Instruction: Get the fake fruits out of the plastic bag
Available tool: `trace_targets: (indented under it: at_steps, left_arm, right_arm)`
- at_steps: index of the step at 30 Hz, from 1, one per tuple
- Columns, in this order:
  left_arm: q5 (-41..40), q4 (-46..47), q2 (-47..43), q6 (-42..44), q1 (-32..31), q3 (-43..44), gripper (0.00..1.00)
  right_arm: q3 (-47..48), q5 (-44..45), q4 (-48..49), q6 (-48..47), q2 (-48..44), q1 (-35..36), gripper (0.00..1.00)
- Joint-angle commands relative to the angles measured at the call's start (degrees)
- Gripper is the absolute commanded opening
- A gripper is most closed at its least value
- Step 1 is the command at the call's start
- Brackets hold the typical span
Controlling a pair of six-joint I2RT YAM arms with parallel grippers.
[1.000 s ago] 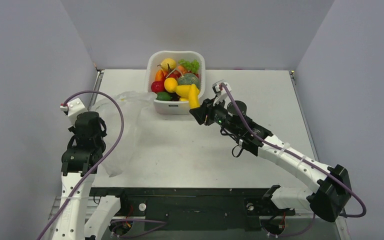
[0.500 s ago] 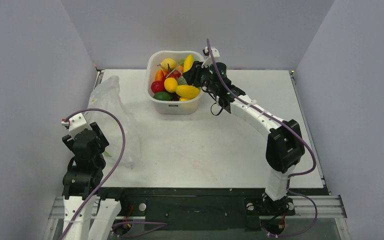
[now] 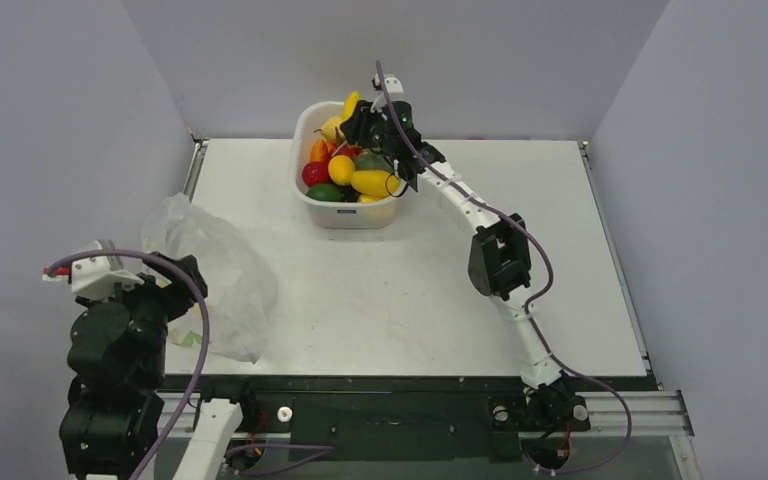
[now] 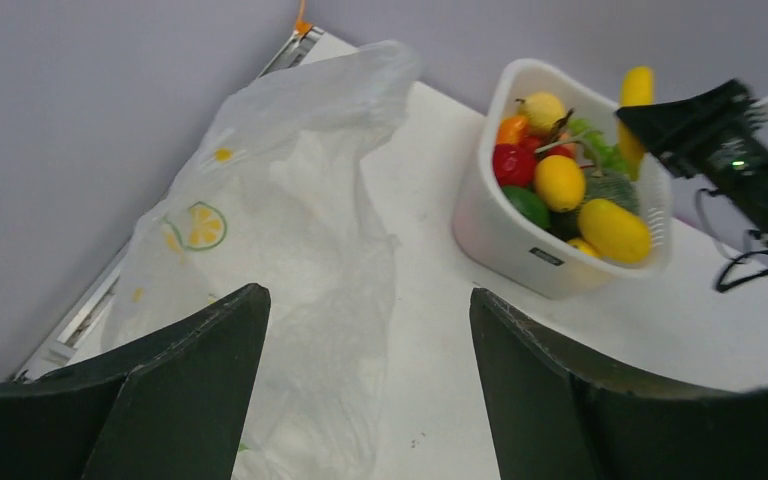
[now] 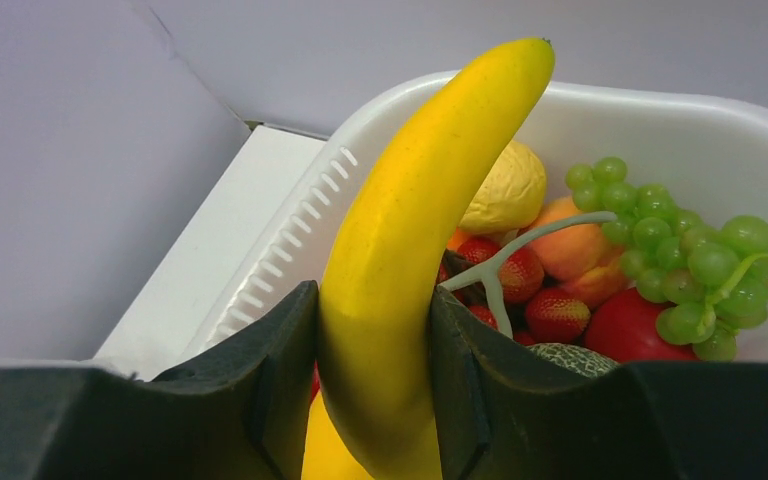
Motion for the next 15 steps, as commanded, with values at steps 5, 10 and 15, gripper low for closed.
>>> trace_targets:
  at_steps: [5,10,15]
  left_arm:
    - [14.5,-1.9,-1.8,-9.7,0.0,8.4,0.71]
    - [21.7,1.4,-1.5,-12.1,0.1,8.4,0.71]
    - [26.7,3.3,-0.1,-13.0,0.0,8.9,0.70]
  right_arm:
    - [8.9,8.7,-0.6,-1.5,5.6,-0.1,0.32]
    - [8.8,11.9,-3.5,-7.4,5.3,0.8,0.64]
    - [6.0,16.4,-6.1,-12.2,0.8,2.3,0.75]
